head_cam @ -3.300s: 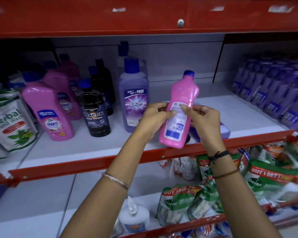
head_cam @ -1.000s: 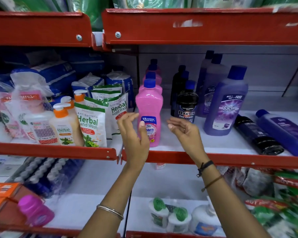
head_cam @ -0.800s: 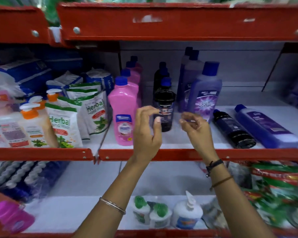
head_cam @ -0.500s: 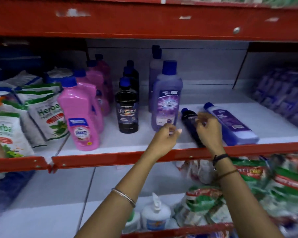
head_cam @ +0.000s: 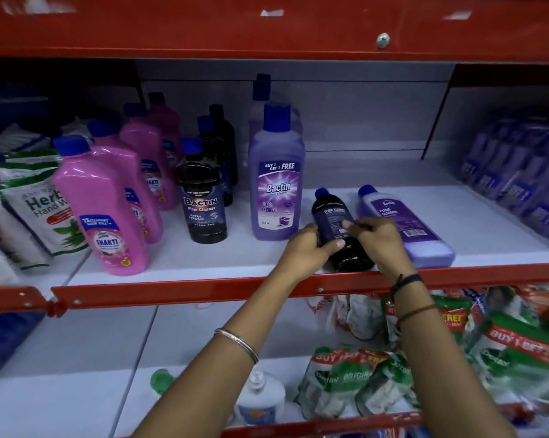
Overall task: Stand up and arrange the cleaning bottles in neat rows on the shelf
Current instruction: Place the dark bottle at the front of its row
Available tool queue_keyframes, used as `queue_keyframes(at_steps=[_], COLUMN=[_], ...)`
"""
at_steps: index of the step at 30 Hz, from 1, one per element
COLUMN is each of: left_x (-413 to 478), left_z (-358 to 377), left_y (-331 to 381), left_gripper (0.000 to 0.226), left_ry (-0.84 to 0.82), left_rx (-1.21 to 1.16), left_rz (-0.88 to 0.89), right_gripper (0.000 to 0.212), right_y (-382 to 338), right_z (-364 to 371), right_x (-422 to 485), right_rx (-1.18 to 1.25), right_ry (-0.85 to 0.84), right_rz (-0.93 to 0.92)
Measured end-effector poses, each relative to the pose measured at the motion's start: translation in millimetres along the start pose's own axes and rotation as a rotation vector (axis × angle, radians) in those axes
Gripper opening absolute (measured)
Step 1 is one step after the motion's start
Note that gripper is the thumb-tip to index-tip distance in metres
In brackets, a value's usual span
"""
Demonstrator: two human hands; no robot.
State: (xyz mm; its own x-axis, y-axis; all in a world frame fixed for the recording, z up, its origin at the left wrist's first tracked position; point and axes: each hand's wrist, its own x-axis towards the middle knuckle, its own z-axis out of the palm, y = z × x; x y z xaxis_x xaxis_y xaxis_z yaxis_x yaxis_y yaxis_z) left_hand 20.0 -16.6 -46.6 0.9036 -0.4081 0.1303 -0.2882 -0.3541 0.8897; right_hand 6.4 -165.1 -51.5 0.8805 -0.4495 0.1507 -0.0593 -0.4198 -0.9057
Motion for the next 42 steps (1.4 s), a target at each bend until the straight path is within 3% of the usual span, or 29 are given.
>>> queue_keyframes(at_steps=[2,6,12,20,26,31,34,37,42], left_x=[-4,-16,-44,-82,-92,-96,-98,-96,-88], left_z=[-1,-12,-59,-149,-172,-178,-181,-184,-184], left_y=[2,5,8,-43,-73,-84,-87,-89,-87], left_gripper=[0.037,0.052,0.050,0.046,0.048,0.040,0.038,0.028,0.052], left_ry=[0.042,0.122,0.268,0.416,0.436,0.454,0.438,0.392,0.300], left_rx=[-0.021,-0.009,-0.056,-0.018,-0.054,-0.093,-0.137,-0.155,-0.147], left_rz=[0.090,0.258,0.356,0.284,0.206,0.189,0.181,0.174,0.178], right_gripper=[0.015,0.038,0.047,0.047,0.049,0.050,0.033,0.019,0.018], right_y=[0,-14,-60,-99,-92,-89,-86,-84,-96], right_z=[-4,-11,7,114,161,172,173,171,167], right_x=[-6,-30,-61,-89,-92,-93,-93,-95,-97], right_rx=[0.136,0.269,0.332,0.396,0.381,0.336,0.293,0.294,0.306], right_ry=[0.010,0.012,-0.030,-0.165,-0.214,-0.128,-0.083,-0.206,-0.415], right_rz=[-0.027,-0.186,-0.377,-0.402,-0.361,-0.373,-0.362,-0.361,-0.386])
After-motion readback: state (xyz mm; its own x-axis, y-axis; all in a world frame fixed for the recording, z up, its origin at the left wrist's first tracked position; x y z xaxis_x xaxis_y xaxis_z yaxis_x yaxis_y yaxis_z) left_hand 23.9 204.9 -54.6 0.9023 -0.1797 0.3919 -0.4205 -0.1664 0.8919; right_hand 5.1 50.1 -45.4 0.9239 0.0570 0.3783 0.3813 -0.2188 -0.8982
